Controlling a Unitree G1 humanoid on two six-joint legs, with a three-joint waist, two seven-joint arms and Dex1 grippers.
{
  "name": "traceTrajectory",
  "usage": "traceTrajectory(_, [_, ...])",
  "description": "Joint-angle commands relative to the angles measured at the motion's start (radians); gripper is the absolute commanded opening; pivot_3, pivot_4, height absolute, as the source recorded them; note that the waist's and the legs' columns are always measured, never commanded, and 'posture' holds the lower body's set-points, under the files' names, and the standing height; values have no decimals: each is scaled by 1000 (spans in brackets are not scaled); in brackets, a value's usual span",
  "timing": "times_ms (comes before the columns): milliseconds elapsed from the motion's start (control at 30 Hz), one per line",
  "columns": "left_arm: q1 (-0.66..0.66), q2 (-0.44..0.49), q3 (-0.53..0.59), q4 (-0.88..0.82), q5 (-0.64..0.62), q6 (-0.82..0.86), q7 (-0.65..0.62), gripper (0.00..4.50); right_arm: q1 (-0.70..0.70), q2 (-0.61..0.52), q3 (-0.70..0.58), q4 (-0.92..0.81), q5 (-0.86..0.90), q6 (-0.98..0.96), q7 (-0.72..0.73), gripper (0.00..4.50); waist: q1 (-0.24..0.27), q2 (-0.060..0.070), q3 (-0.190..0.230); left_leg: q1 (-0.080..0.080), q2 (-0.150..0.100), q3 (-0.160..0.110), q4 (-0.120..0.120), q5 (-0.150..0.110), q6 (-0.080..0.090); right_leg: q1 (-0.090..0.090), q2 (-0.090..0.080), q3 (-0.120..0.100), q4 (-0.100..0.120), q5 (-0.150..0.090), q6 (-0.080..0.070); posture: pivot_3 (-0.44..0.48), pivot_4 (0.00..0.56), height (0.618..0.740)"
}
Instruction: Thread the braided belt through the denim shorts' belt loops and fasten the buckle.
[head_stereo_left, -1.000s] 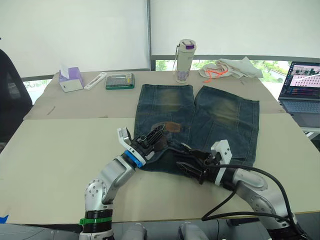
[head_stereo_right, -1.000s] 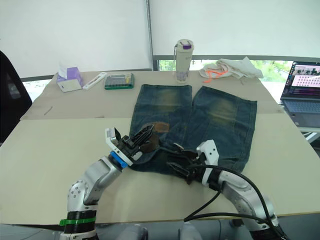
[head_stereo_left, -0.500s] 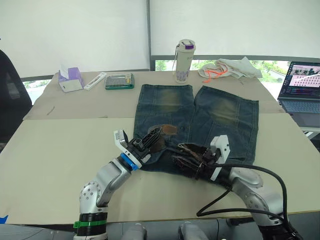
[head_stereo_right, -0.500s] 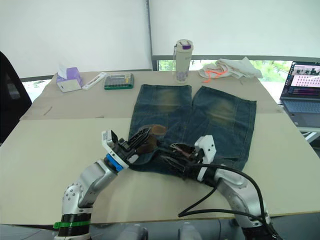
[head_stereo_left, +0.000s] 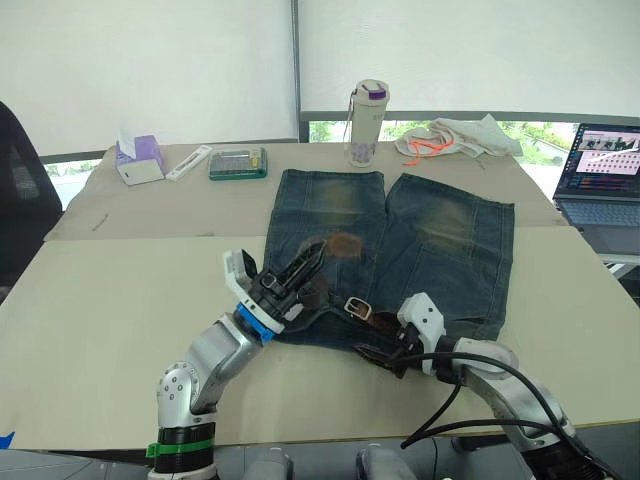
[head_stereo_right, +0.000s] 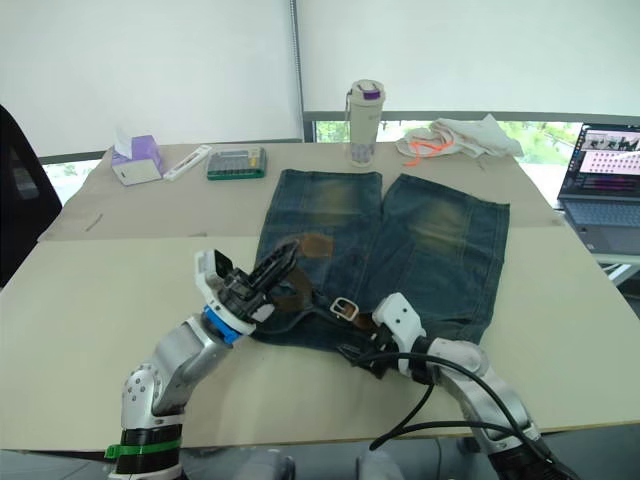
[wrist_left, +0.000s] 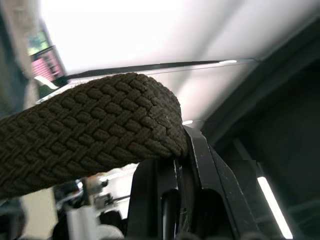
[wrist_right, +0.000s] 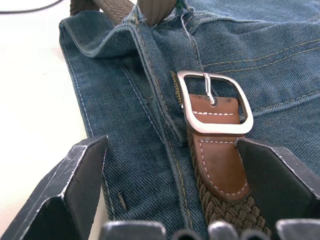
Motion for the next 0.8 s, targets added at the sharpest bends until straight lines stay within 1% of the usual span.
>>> traceTrajectory(33, [-49,-60,65,-106,-23,-28,-69,0,15,8,29,16,-13,17,29,4461,-1,-1,-1,0,0,0,0,0,0,0,0,0,0,0,0,0,150,740])
traceTrajectory(100, [-74,-89,98,-137,-23,-44,-84,0,19,10,29,20,-20,16,31,4461,-1,-1,-1,0,0,1,0,0,0,0,0,0,0,0,0,0,150,740])
traceTrajectory(167, [-80,-91,106,-143,-23,-45,-77,0,21,11,27,21,-24,14,33,4461,-2,-2,-1,0,0,1,0,0,0,0,0,0,0,0,0,0,150,740])
traceTrajectory(333, [-12,27,45,-63,-23,-54,91,0,21,35,-17,-7,7,-5,41,4461,-2,-2,-1,1,0,-1,0,0,0,1,0,0,1,0,0,0,150,740])
traceTrajectory(400, [8,66,18,-34,21,-62,142,0,21,39,-48,-33,35,-5,53,4461,-1,-2,-1,1,0,-2,0,0,0,1,0,1,1,0,0,0,150,740])
traceTrajectory(500, [29,90,4,12,80,-98,217,0,9,40,-95,-72,69,-7,53,4461,1,-2,-1,1,0,-3,0,0,0,0,0,1,1,0,0,0,150,740])
traceTrajectory(567, [39,100,-1,26,94,-103,226,0,-5,45,-111,-83,70,-9,39,4461,4,-2,-1,1,0,-3,0,0,0,0,0,1,1,0,0,0,150,740])
traceTrajectory(667, [56,104,-6,50,113,-102,231,0,-31,58,-100,-94,29,-28,1,4461,5,-2,-1,1,0,-3,0,0,0,0,0,1,1,2,-3,0,150,740])
traceTrajectory(733, [65,108,-11,61,130,-101,225,0,-38,51,-80,-104,-12,-32,-17,4461,5,-2,-1,1,0,-3,0,0,0,0,0,1,1,2,-3,0,150,740])
traceTrajectory(800, [68,111,-9,68,132,-100,214,0,-50,44,-55,-98,-94,-57,-57,4461,6,-2,-1,1,0,-2,0,0,0,0,0,1,1,2,-3,0,150,740])
